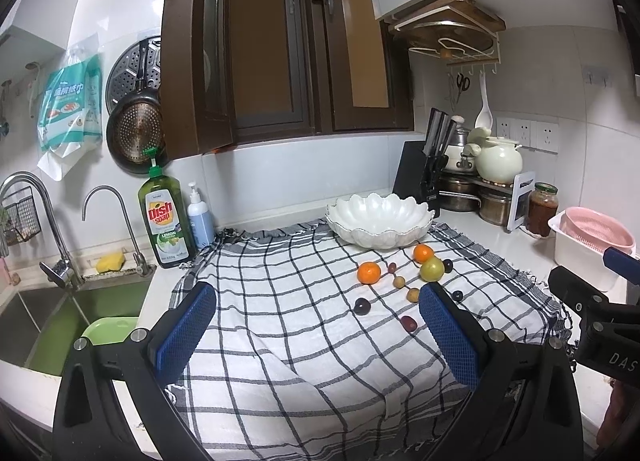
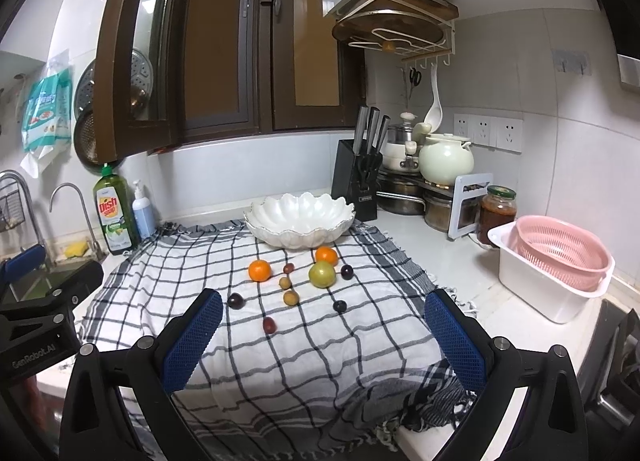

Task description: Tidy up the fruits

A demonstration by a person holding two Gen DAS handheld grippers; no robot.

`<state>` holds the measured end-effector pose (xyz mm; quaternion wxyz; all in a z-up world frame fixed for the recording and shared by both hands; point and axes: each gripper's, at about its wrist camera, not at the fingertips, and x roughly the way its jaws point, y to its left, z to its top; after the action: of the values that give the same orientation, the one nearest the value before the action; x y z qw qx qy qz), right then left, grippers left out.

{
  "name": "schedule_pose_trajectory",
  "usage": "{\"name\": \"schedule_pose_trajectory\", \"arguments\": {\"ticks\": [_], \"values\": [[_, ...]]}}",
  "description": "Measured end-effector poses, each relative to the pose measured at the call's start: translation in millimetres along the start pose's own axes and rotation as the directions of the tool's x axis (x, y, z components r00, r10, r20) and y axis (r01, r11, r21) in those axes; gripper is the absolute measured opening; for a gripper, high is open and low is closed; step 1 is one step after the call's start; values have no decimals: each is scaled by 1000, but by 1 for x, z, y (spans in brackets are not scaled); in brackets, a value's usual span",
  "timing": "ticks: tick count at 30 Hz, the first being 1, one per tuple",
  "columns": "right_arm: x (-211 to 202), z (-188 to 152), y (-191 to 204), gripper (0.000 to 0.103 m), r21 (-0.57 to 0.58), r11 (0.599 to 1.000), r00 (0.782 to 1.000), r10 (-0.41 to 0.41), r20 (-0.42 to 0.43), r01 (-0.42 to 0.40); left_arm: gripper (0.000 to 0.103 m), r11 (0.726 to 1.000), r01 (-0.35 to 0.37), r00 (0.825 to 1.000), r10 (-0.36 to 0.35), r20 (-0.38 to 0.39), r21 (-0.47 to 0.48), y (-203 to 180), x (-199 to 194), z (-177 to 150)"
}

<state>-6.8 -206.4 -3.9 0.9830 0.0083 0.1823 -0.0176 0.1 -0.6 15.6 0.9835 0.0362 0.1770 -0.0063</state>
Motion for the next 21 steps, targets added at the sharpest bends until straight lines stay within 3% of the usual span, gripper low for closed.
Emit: {"name": "schedule_pose_trajectory", "arguments": {"ticks": [21], "values": [[-3, 4, 2, 102, -2, 1000, 1000, 5, 14, -5, 103, 1000, 3, 1000, -3, 16, -1, 2, -5, 2]]}}
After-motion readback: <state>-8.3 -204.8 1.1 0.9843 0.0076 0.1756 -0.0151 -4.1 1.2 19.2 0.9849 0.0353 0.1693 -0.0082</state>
